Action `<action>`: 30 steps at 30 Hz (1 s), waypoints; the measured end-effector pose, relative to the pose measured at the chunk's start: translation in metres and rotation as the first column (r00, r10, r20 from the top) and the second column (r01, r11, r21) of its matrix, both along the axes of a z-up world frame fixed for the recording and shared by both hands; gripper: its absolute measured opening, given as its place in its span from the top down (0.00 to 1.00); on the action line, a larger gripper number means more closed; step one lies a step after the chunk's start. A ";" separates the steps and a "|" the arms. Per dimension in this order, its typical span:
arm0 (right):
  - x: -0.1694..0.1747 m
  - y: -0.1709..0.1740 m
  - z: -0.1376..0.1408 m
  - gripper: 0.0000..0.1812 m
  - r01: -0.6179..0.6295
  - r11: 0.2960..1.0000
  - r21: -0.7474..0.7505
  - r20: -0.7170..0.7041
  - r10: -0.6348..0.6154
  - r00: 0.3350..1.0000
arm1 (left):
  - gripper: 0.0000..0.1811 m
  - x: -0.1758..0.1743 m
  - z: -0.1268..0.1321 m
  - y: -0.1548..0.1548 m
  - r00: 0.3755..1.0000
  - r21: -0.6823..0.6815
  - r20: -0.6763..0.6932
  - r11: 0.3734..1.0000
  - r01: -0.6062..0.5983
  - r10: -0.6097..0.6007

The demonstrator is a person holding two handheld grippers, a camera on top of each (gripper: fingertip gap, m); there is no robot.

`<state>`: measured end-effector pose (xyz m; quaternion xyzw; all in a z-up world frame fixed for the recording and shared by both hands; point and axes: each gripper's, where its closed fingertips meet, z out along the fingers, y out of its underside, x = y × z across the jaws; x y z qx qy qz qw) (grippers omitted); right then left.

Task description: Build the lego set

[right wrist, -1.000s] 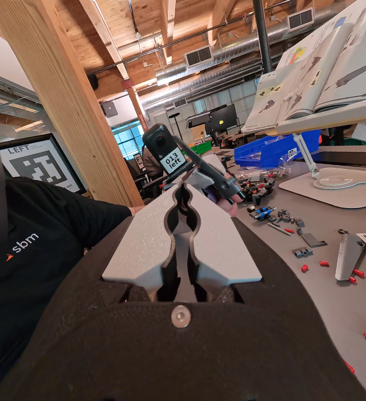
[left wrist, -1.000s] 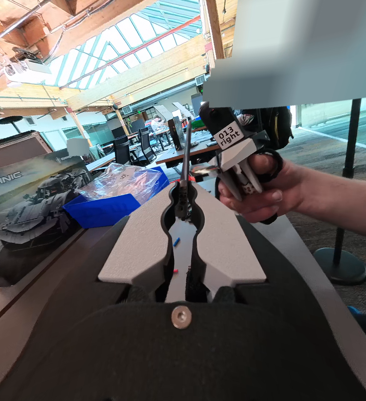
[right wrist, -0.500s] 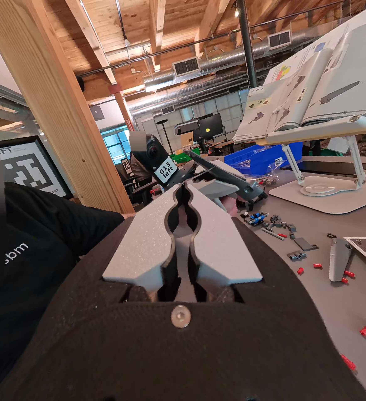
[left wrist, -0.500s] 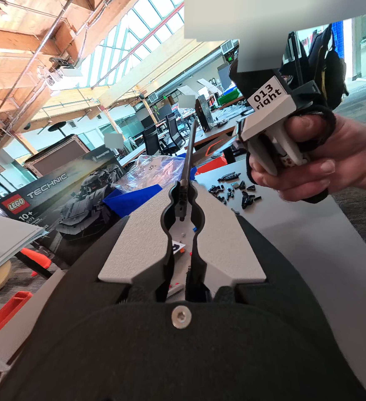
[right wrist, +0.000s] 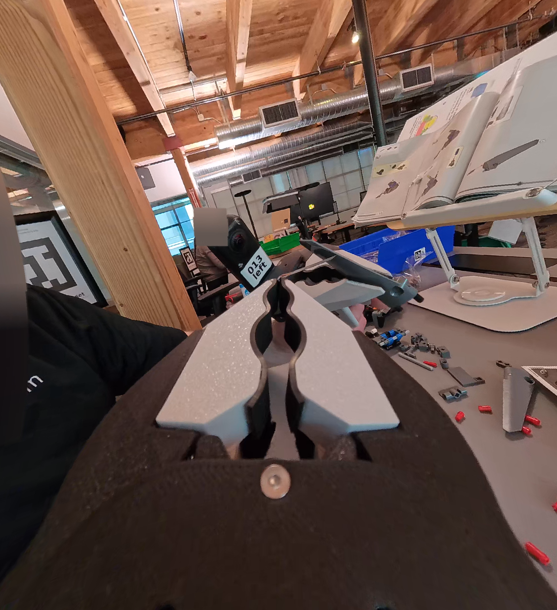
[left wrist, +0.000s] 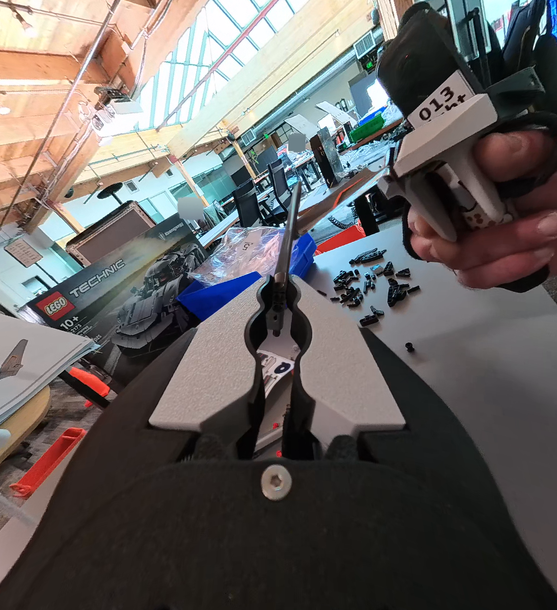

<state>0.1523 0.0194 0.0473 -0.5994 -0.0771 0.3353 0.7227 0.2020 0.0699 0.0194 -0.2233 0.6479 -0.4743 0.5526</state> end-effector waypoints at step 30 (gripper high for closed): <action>0.011 0.016 -0.002 1.00 0.047 0.999 -0.008 -0.043 -0.047 0.998 | 0.98 0.009 -0.009 0.010 0.960 -0.467 -0.184 0.878 0.102 -0.210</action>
